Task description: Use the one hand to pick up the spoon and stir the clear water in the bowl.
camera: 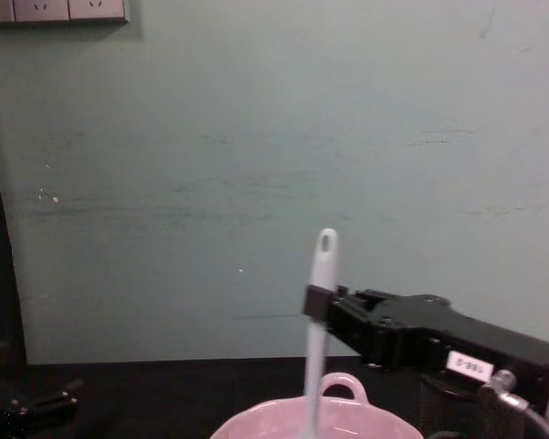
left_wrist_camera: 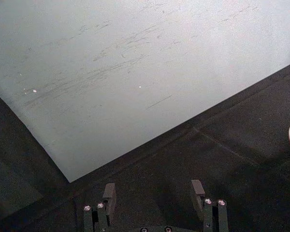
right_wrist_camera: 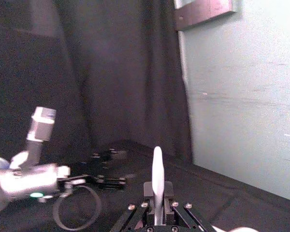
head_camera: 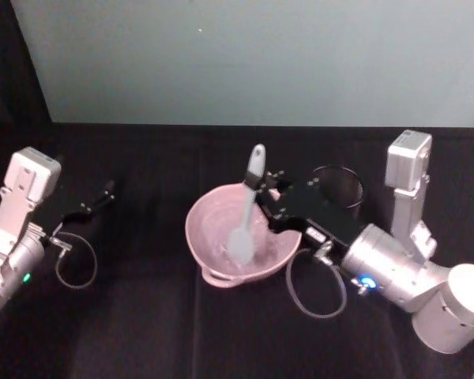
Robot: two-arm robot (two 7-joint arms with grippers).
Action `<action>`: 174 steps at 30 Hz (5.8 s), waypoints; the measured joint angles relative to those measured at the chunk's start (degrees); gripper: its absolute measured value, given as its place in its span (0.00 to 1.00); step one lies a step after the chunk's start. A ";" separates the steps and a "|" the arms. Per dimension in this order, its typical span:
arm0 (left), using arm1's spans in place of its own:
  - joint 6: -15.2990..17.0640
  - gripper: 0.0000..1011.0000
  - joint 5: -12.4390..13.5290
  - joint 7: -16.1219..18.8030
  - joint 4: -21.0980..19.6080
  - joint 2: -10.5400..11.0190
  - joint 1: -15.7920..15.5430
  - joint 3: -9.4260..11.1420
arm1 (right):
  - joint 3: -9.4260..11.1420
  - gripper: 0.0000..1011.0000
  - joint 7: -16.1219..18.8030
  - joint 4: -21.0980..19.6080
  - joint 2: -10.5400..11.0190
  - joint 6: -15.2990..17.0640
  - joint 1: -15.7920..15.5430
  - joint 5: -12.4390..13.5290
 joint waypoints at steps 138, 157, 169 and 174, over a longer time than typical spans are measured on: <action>0.00 1.00 0.00 0.00 0.00 0.00 0.00 0.00 | 9.53 0.11 -9.53 7.63 4.70 15.18 8.35 18.72; 0.00 1.00 0.00 0.00 0.00 0.00 0.00 -0.01 | 6.28 0.11 -9.68 10.87 5.46 13.75 8.84 20.38; 0.00 1.00 0.00 0.00 0.00 0.00 0.00 -0.01 | 5.26 0.11 -10.18 12.31 5.78 13.60 9.36 21.87; 0.00 1.00 0.00 0.00 0.00 0.00 0.00 -0.01 | 5.26 0.11 -10.18 12.30 5.77 13.63 9.34 21.83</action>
